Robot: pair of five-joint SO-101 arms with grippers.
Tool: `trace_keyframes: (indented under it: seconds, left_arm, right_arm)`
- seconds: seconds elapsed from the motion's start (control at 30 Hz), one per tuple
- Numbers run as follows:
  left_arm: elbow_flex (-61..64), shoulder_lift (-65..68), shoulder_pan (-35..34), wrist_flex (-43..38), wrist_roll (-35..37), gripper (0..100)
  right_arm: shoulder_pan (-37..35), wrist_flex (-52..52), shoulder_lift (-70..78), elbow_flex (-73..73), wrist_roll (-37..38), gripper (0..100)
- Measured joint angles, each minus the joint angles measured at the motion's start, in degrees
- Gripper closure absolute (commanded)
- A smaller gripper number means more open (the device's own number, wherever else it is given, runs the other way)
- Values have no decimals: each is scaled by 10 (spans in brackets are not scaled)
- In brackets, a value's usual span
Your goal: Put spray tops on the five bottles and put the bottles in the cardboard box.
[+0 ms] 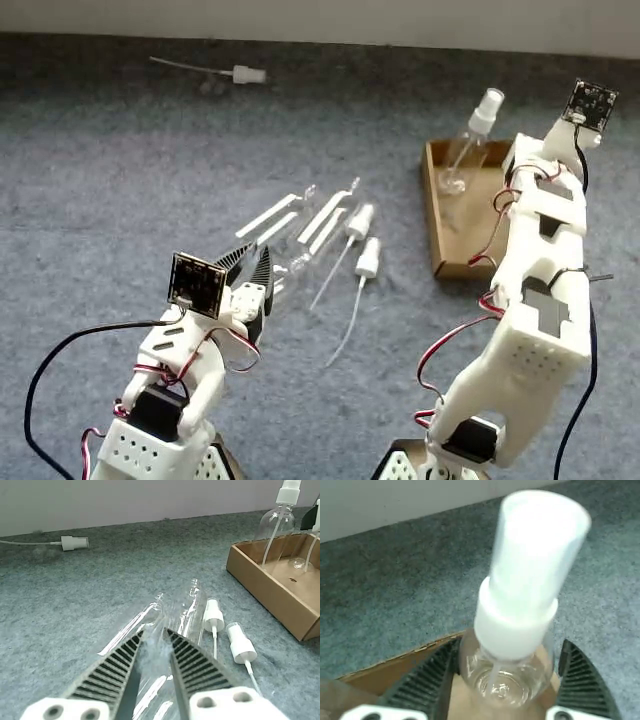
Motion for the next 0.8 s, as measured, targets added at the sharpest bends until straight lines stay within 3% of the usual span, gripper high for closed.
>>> trace_keyframes:
  seconds: [0.27, 0.8]
  left_arm:
    - [0, 0, 0, 16, 0, 995]
    - [0, 0, 0, 18, 0, 995]
  right_arm:
    - [2, 11, -56, 0, 0, 690]
    - [1, 200, -274, 0, 0, 692]
